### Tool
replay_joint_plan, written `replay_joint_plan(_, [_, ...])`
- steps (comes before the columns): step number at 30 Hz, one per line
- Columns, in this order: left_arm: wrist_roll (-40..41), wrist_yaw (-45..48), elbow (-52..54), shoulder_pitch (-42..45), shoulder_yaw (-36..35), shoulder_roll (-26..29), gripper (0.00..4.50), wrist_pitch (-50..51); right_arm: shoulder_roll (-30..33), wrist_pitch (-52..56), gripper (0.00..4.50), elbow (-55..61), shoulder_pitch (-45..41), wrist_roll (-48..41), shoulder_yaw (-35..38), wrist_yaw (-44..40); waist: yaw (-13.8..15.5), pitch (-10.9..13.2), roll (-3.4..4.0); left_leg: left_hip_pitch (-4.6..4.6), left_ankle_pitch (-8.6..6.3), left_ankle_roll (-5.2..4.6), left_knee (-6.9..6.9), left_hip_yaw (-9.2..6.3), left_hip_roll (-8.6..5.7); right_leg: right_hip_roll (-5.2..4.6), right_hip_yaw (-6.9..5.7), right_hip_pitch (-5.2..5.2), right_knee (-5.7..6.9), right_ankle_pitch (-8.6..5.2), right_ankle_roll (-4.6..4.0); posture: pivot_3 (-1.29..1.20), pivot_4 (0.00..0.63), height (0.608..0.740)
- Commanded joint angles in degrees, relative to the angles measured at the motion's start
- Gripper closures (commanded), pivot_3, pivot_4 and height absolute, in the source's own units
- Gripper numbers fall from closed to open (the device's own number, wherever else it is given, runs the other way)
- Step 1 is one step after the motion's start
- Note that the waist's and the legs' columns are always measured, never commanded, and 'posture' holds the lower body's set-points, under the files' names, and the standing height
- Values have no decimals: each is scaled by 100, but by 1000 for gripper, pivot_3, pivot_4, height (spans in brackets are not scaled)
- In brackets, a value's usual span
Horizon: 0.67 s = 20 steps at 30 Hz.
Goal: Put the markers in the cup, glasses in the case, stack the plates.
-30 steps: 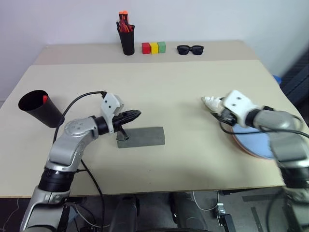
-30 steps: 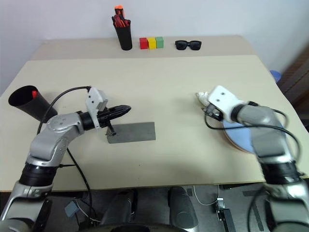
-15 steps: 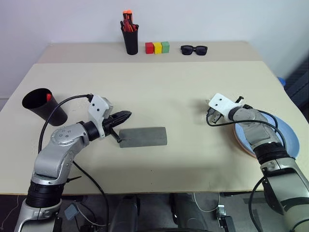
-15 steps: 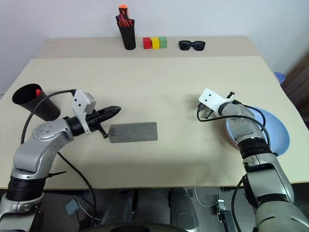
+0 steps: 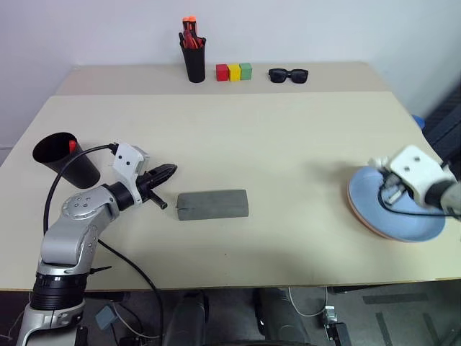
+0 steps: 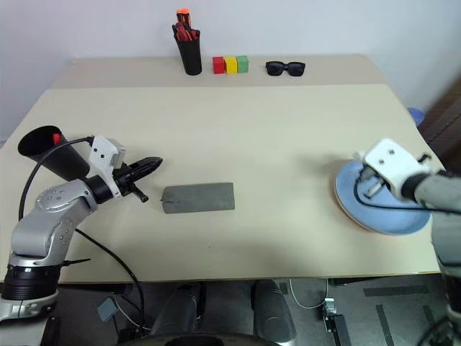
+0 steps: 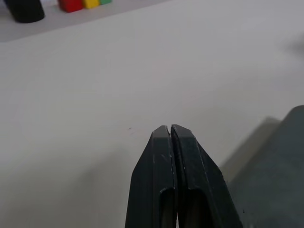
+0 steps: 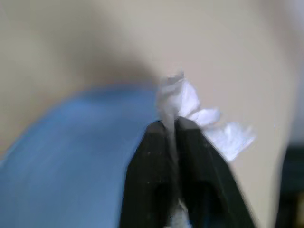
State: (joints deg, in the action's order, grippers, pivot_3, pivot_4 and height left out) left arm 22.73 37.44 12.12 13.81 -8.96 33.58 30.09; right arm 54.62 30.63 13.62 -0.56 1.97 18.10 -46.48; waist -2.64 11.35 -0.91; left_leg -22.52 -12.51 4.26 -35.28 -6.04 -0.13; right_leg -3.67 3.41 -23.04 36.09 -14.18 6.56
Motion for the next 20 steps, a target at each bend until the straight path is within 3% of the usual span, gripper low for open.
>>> replay_joint_plan(1, [-223, -121, 47, -65, -112, 97, 4500, -291, 136, -256, 2082, 146, -141, 89, 74, 186, -15, 0, 1, 7, 0, 0, 0, 12, 0, 0, 11, 0, 1, 1, -1, 0, 150, 740])
replay_joint_plan(2, [-240, -116, 94, -159, -174, 111, 4500, -387, 158, -421, 1559, 128, -179, 70, 45, 164, -17, 0, 1, 12, 0, 0, 0, 17, 2, 1, 16, 0, 2, -1, 1, 0, 150, 740])
replay_joint_plan(8, [-130, -208, 471, -891, -791, 245, 4500, -442, -36, -783, 1559, -279, -886, -559, -115, -154, 4, 3, -5, 8, -1, -1, 6, 24, 6, 4, 24, -7, 1, 1, -3, 0, 150, 740])
replay_joint_plan(14, [-8, -363, 952, -2023, -1763, 272, 4500, -387, -762, -573, 1559, -570, -1780, -1465, -459, -395, 13, 3, -13, 8, -2, -3, 7, 28, 8, 3, 29, -7, -1, -1, -3, 0, 150, 740])
replay_joint_plan(20, [30, -566, 1272, -2557, -2242, 178, 4500, -387, -1005, -954, 1559, -1362, -2426, -1380, -1007, -453, 31, 3, -14, 4, -3, -2, 4, 32, 6, 0, 30, -6, -9, -2, -5, 0, 150, 740])
